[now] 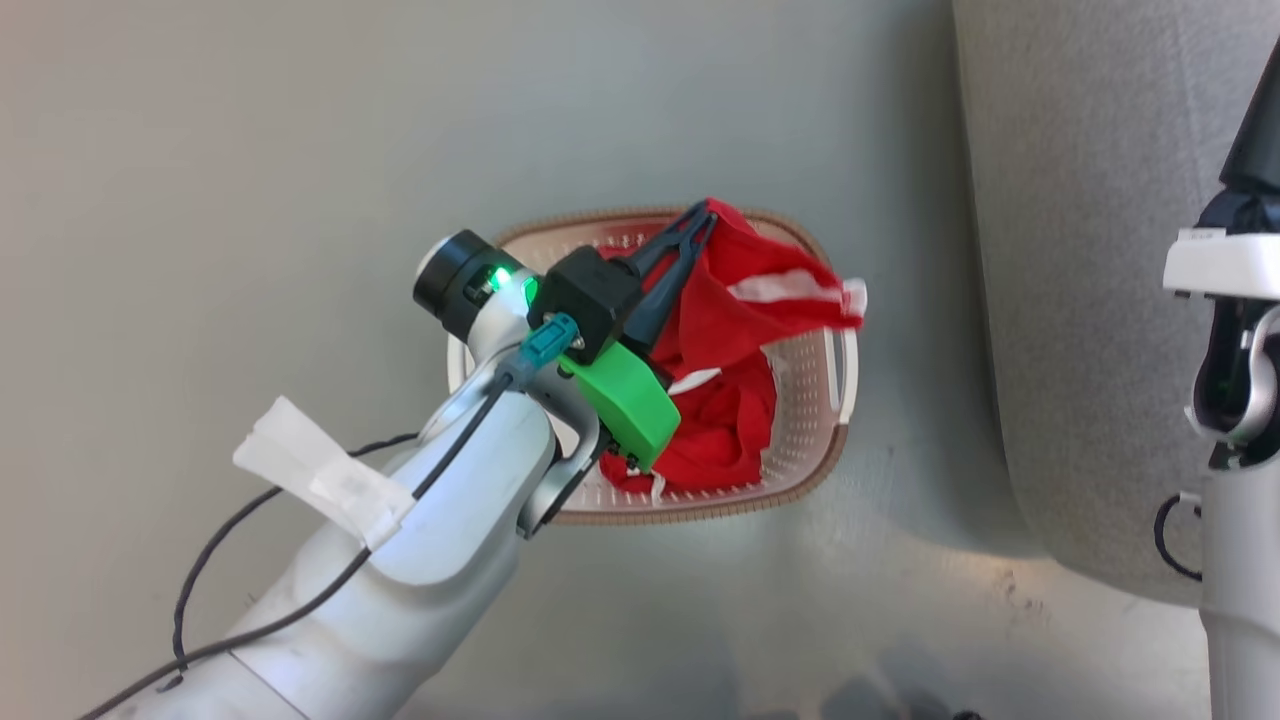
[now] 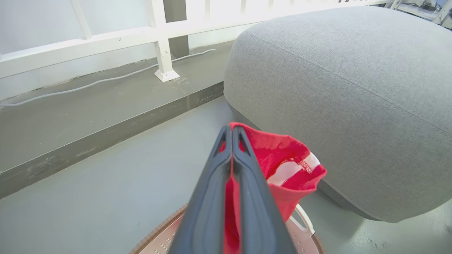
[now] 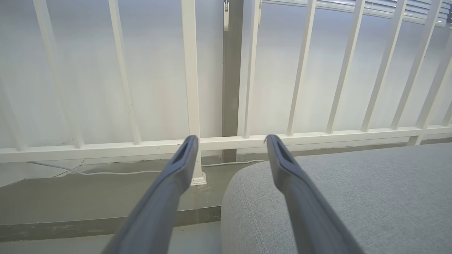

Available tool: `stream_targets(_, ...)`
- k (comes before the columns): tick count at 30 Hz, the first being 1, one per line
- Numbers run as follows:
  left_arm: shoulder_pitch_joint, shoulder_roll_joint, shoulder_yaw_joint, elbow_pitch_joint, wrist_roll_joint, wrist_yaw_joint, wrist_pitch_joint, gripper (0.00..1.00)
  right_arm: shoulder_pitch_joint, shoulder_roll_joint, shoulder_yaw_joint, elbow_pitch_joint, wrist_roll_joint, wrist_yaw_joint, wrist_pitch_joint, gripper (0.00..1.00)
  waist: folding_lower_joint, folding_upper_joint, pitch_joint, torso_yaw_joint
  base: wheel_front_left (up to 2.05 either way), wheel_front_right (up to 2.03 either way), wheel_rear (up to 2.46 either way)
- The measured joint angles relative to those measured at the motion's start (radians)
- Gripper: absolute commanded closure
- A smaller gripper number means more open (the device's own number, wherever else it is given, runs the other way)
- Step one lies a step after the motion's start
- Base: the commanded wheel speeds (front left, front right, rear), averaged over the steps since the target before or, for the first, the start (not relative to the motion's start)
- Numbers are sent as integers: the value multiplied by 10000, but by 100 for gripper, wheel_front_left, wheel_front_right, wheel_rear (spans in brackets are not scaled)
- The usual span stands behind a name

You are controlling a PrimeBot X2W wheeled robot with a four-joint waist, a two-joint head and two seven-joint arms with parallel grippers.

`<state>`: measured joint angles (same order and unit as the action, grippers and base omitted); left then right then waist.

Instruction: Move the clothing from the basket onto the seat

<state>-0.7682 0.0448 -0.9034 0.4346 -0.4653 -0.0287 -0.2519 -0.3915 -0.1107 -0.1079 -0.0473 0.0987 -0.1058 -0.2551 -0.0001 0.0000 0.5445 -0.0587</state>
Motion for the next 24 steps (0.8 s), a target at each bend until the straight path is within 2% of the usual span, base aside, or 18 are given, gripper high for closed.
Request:
stream_targets(13, 530, 17, 378, -769, 242, 303, 0, 100, 1022, 207, 42, 403, 82, 255, 2, 0, 0, 0, -1821, 111, 0, 0, 0)
stream_targets(23, 1277, 165, 433, -828, 372, 642, 0, 100, 1484, 316, 196, 424, 96, 441, 2, 0, 0, 0, -2740, -260, 0, 0, 0)
stream_targets(24, 1304, 163, 433, -825, 370, 646, 0, 60, 1538, 316, 182, 418, 96, 441, 2, 0, 0, 0, -2781, -314, 0, 0, 0)
